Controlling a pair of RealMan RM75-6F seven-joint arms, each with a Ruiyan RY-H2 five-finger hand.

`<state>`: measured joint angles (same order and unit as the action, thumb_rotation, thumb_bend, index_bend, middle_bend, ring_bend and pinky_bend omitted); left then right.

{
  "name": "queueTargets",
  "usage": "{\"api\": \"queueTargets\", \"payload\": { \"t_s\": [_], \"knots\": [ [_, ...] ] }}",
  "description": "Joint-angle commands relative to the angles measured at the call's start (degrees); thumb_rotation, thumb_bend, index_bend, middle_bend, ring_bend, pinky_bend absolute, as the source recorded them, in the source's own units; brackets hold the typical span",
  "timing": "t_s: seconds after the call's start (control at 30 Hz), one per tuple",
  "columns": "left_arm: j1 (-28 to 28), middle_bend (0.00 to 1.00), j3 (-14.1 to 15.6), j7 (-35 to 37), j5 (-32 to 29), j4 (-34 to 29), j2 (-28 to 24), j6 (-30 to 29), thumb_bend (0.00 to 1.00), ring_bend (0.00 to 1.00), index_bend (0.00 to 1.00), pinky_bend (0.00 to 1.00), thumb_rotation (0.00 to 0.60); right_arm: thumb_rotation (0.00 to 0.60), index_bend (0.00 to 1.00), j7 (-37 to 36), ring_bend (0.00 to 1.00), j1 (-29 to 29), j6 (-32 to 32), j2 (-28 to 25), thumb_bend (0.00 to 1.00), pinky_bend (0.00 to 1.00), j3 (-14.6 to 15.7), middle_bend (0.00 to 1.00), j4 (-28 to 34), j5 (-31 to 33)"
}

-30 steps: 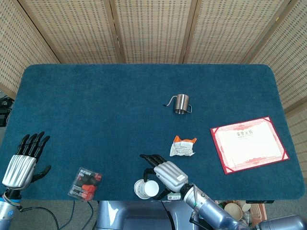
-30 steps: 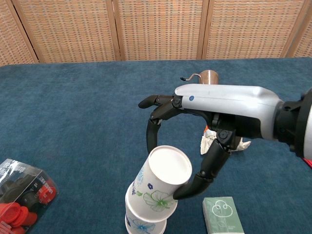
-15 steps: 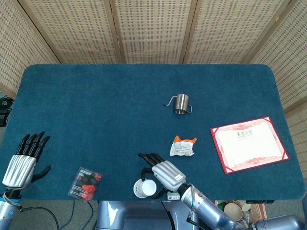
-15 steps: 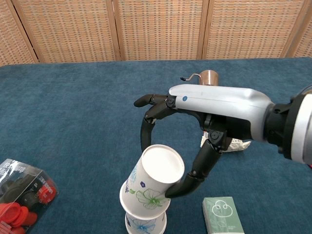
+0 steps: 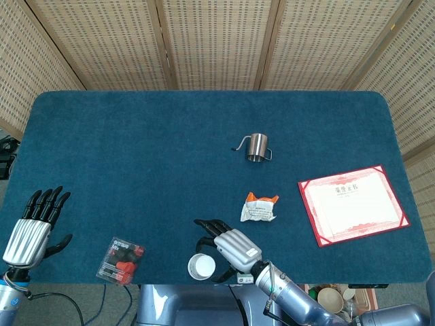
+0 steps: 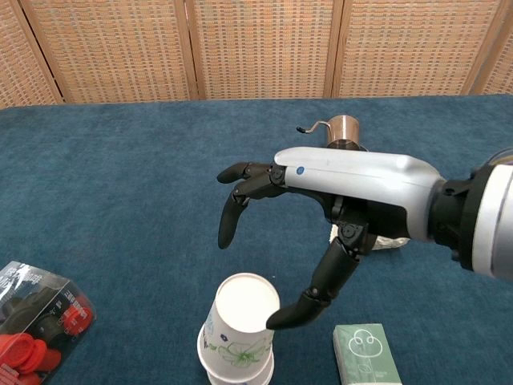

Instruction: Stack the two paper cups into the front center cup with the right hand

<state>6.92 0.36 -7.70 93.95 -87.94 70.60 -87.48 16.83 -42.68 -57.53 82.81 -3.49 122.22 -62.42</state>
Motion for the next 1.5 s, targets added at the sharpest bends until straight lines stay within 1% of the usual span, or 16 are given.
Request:
{"api": "queueTargets", "payload": {
  "t_s": [0.03, 0.3, 0.47, 0.63, 0.67, 0.83, 1.0, 1.1, 1.33, 1.5],
  "knots": [
    [-0.02, 0.00, -0.01, 0.05, 0.03, 0.00, -0.01, -0.08, 0.26, 0.00, 0.00, 0.00, 0.600, 0.600, 0.39, -0.05, 0.00, 0.15, -0.10, 0.15, 0.06, 0.00, -0.03, 0.00, -0.21, -0.25],
    [-0.07, 0.00, -0.16, 0.44, -0.38, 0.14, -0.14, -0.04, 0.26, 0.00, 0.00, 0.00, 0.600, 0.600, 0.39, 0.00, 0.00, 1.01, -1.48, -1.69, 0.06, 0.00, -0.60, 0.00, -0.55, -0.30],
    [-0.04, 0.00, -0.35, 0.73, -0.70, 0.25, -0.13, 0.04, 0.26, 0.00, 0.00, 0.00, 0.600, 0.600, 0.37, -0.96, 0.00, 3.59, -5.56, -6.79, 0.06, 0.00, -1.59, 0.00, -1.45, -1.56],
    [0.05, 0.00, -0.47, 1.10, -0.98, 0.36, -0.11, 0.23, 0.26, 0.00, 0.00, 0.00, 0.600, 0.600, 0.31, -3.21, 0.00, 6.38, -8.89, -10.73, 0.06, 0.00, -1.94, 0.00, -3.33, -3.55],
    [0.05, 0.00, -0.55, 1.23, -1.19, 0.45, -0.07, 0.30, 0.26, 0.00, 0.00, 0.00, 0.600, 0.600, 0.29, -4.04, 0.00, 8.20, -11.47, -12.40, 0.06, 0.00, -2.03, 0.00, -4.93, -3.92],
    [0.24, 0.00, -0.69, 1.47, -1.60, 0.72, 0.21, 0.75, 0.26, 0.00, 0.00, 0.00, 0.600, 0.600, 0.20, -9.52, 0.00, 14.05, -16.80, -15.69, 0.06, 0.00, -0.27, 0.00, -10.47, -7.73],
    [0.40, 0.00, -0.86, 1.28, -1.82, 1.19, 0.83, 0.94, 0.26, 0.00, 0.00, 0.00, 0.600, 0.600, 0.16, -12.40, 0.00, 20.34, -22.82, -15.50, 0.06, 0.00, 2.52, 0.00, -19.01, -11.58],
    [0.43, 0.00, -0.86, 1.06, -1.75, 1.37, 1.08, 0.90, 0.26, 0.00, 0.00, 0.00, 0.600, 0.600, 0.14, -13.37, 0.00, 22.99, -25.49, -14.60, 0.06, 0.00, 3.37, 0.00, -22.34, -13.24],
    [0.37, 0.00, -1.24, 1.49, -2.09, 2.10, 1.61, 0.48, 0.26, 0.00, 0.00, 0.00, 0.600, 0.600, 0.14, -15.87, 0.00, 28.79, -31.30, -13.07, 0.05, 0.00, 4.20, 0.00, -27.60, -15.25],
    [0.56, 0.00, -1.76, 2.30, -3.42, 3.11, 1.94, 1.20, 0.26, 0.00, 0.00, 0.00, 0.600, 0.600, 0.14, -17.93, 0.00, 31.75, -32.75, -12.47, 0.06, 0.00, 4.44, 0.00, -30.66, -16.20]
  ]
}}
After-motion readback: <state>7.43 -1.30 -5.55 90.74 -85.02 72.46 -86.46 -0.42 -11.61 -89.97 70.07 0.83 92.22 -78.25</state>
